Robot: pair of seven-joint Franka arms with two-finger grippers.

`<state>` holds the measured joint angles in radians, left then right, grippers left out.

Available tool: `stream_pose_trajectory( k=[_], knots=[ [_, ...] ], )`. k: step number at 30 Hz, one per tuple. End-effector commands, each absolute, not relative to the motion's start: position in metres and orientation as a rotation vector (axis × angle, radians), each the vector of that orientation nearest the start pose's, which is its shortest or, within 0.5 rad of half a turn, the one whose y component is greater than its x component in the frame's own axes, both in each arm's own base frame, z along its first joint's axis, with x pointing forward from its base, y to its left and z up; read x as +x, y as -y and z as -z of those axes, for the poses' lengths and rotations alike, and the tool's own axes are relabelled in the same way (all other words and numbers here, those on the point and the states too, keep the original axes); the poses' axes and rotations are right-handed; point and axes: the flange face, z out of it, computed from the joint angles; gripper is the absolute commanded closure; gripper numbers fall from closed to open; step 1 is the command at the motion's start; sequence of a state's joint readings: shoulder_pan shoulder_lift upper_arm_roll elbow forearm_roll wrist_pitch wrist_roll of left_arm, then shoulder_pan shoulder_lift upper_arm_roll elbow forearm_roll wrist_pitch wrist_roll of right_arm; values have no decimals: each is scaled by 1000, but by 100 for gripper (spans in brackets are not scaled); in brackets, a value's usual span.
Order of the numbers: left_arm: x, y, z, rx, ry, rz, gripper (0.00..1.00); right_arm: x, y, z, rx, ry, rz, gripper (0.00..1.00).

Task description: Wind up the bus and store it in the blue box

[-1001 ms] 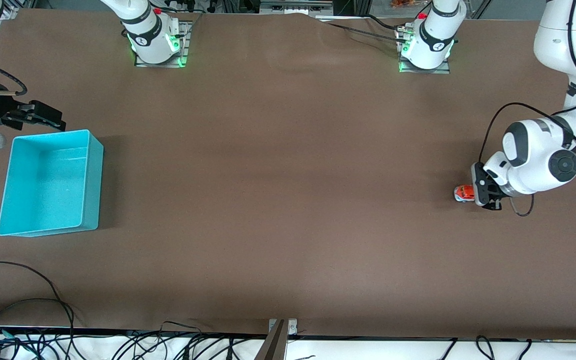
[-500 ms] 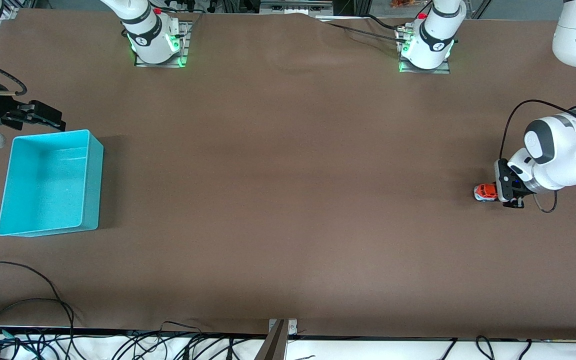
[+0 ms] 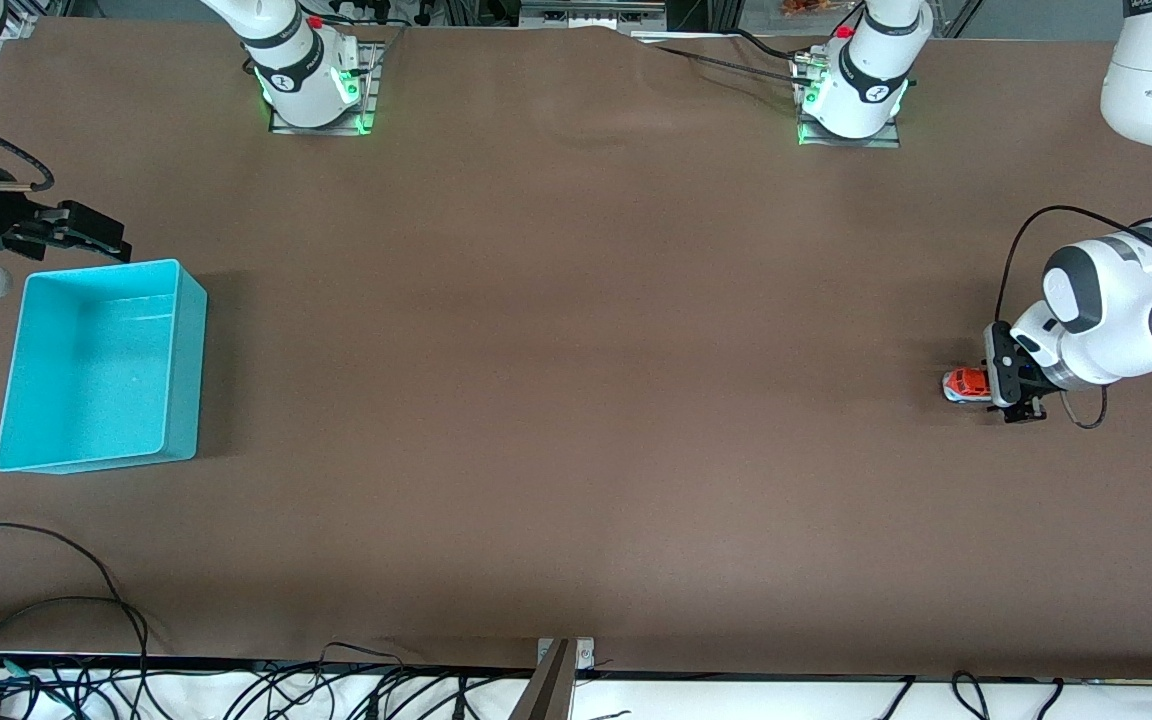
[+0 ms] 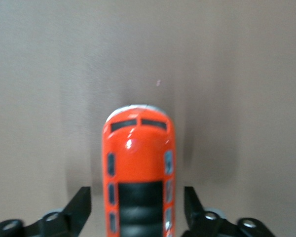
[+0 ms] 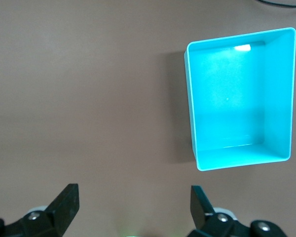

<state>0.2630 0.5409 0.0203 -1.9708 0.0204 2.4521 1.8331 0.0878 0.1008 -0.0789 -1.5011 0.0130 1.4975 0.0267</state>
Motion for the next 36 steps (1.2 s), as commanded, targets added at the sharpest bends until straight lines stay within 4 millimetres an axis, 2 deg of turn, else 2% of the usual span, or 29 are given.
stream_pose_trajectory(
  k=[1, 6, 11, 13, 16, 19, 22, 30, 36],
  knots=[
    [605, -159, -231, -2218, -2278, -112, 0, 577, -8, -601, -3154, -25, -159, 0],
    [617, -160, -275, -2299, -2266, -172, 0, 577, -8, -601, -3154, -25, -159, 0],
    [631, -152, -322, -2374, -2185, -186, 0, 577, -8, -601, -3154, -25, -159, 0],
    [637, -151, -338, -2428, -2127, -184, 0, 577, -8, -601, -3154, -25, -159, 0],
    [644, -139, -361, -2518, -2038, -198, 0, 576, -8, -601, -3154, -25, -161, 0],
    [650, -134, -388, -2643, -1882, -217, 0, 577, -8, -601, -3154, -25, -159, 0],
    [655, -119, -415, -2745, -1739, -235, 0, 577, -8, -601, -3154, -25, -159, 0],
    [655, -85, -444, -2990, -1285, -331, 0, 576, -8, -601, -3154, -25, -161, 0],
    [654, -64, -464, -3045, -1115, -328, 0, 576, -9, -601, -3153, -22, -164, 0]
  ],
)
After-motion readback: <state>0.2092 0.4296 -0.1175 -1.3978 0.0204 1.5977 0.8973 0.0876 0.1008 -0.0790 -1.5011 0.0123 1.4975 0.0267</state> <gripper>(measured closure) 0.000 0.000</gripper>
